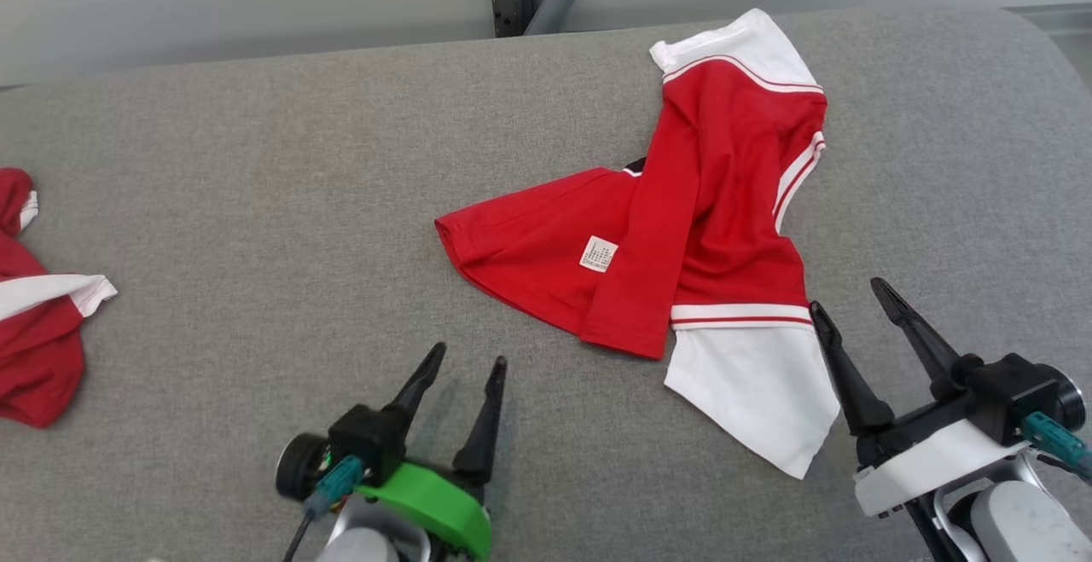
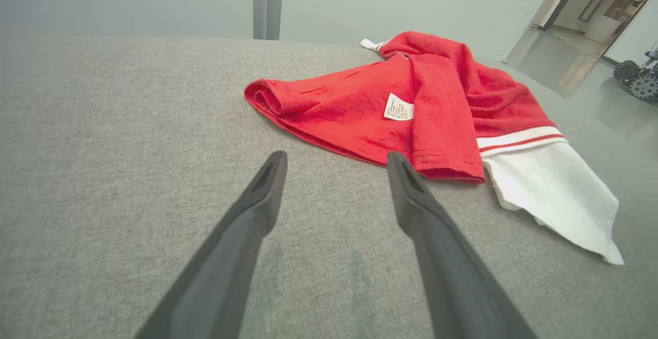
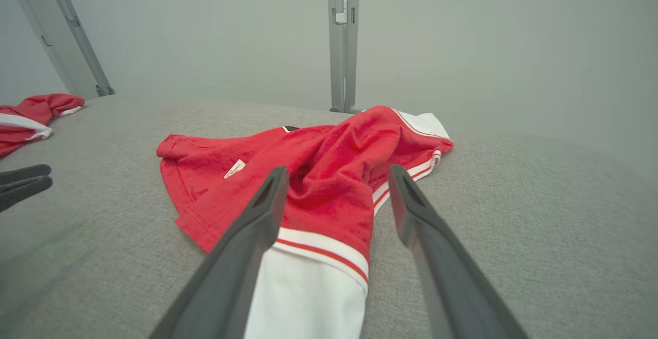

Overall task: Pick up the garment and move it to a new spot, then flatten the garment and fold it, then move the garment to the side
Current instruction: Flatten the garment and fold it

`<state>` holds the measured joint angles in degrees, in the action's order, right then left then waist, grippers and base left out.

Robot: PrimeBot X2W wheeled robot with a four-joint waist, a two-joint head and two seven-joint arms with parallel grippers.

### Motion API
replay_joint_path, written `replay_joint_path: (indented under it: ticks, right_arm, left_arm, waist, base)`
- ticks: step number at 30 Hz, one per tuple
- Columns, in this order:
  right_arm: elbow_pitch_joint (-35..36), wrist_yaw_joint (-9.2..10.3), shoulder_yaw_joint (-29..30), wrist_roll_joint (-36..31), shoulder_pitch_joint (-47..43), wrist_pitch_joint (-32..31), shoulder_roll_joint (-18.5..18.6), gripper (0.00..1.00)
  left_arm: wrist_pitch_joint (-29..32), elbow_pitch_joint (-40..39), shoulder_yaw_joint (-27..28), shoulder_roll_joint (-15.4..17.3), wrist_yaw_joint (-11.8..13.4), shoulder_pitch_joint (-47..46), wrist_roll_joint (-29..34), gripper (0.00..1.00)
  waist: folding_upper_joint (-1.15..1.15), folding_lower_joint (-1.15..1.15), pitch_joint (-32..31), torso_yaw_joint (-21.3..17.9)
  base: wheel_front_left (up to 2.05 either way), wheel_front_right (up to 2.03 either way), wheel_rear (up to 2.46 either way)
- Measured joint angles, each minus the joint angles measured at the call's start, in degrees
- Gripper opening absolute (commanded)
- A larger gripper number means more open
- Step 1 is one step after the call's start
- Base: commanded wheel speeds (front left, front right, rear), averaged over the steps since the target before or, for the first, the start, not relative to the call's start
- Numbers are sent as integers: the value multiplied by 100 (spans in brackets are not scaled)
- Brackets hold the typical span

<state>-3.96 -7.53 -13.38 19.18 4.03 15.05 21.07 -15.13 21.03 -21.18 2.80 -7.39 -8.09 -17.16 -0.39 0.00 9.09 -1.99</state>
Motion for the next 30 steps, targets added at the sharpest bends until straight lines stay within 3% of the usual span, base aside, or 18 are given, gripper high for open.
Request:
replay_joint_path:
  ticks: [7,10,16,26,27,28,29,30]
  right_arm:
    - [29,0,-87,-259,150,0,-381,100]
    - [24,0,-147,-279,326,0,-449,100]
    - [-22,0,-36,-319,452,0,-599,100]
    - [-89,0,1,-368,467,0,-701,100]
    - [-89,0,2,-369,478,0,-701,100]
    - [-88,0,0,-370,488,0,-701,100]
    - [-88,0,1,-375,497,0,-701,100]
    - [-88,0,3,-378,509,0,-701,100]
  left_arm:
    - [-1,303,-1254,-12,-10,-1004,-245,100]
    - [0,665,-1508,-8,-10,-1395,-396,100]
    - [0,1278,-1505,-3,-10,-1706,-550,100]
    - [-5,1313,-1472,-10,-10,-1694,-602,98]
    - [-5,1282,-1472,-10,-10,-1691,-602,84]
    - [-5,1237,-1471,-8,-10,-1690,-601,38]
    - [-4,1187,-1475,-8,-10,-1690,-593,14]
    - [-2,1110,-1472,-5,-10,-1687,-587,0]
  waist:
    - [0,0,334,-123]
    - [0,0,497,-233]
    - [0,0,777,-537]
    - [0,0,1062,-767]
    - [0,0,1065,-758]
    - [0,0,1069,-748]
    - [0,0,1073,-737]
    - [0,0,1075,-727]
  base:
    - [0,0,0]
    - [0,0,0]
    - [0,0,0]
    - [0,0,0]
    - [0,0,0]
    - [0,0,0]
    - [0,0,0]
    - [0,0,0]
